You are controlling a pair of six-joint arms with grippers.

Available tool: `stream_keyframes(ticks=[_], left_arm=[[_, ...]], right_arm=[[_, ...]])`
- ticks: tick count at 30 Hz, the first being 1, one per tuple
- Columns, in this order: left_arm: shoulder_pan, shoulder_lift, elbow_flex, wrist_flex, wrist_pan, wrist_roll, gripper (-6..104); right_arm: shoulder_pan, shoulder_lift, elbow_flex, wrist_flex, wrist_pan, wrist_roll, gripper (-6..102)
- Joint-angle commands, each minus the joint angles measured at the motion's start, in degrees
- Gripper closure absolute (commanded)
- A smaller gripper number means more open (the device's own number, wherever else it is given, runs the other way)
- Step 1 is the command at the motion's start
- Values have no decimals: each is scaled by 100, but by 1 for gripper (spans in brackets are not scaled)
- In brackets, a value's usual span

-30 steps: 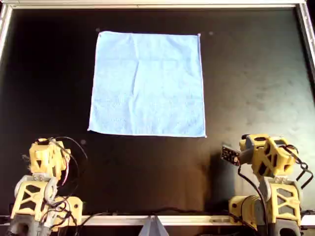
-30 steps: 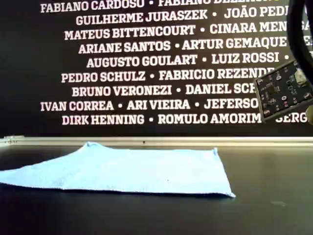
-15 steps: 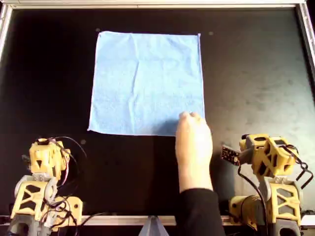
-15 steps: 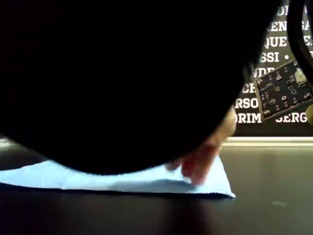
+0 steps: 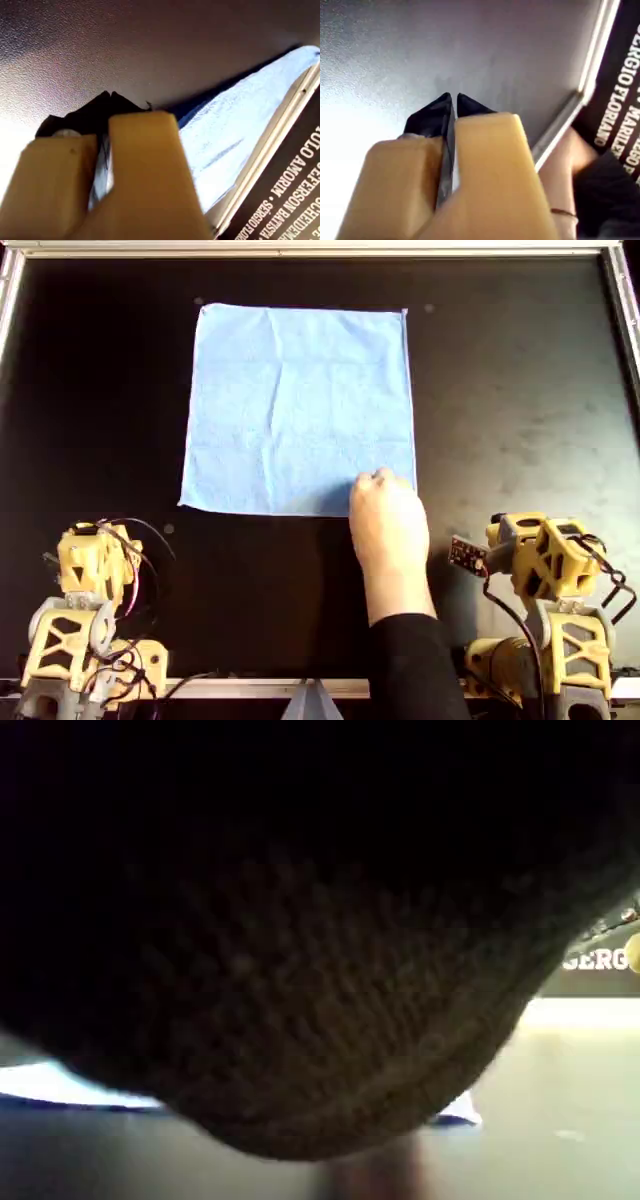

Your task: Fold a cloth

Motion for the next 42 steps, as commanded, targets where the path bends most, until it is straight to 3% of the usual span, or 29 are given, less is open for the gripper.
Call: stream_keyframes(ticks=[1, 42], left_arm=[[123, 105, -88, -114, -18, 26, 99], [53, 237, -88, -149, 79, 18, 98]], right_arm=[[18, 9, 79, -272, 18, 9, 93], [-18, 9, 70, -272, 9, 70, 93]])
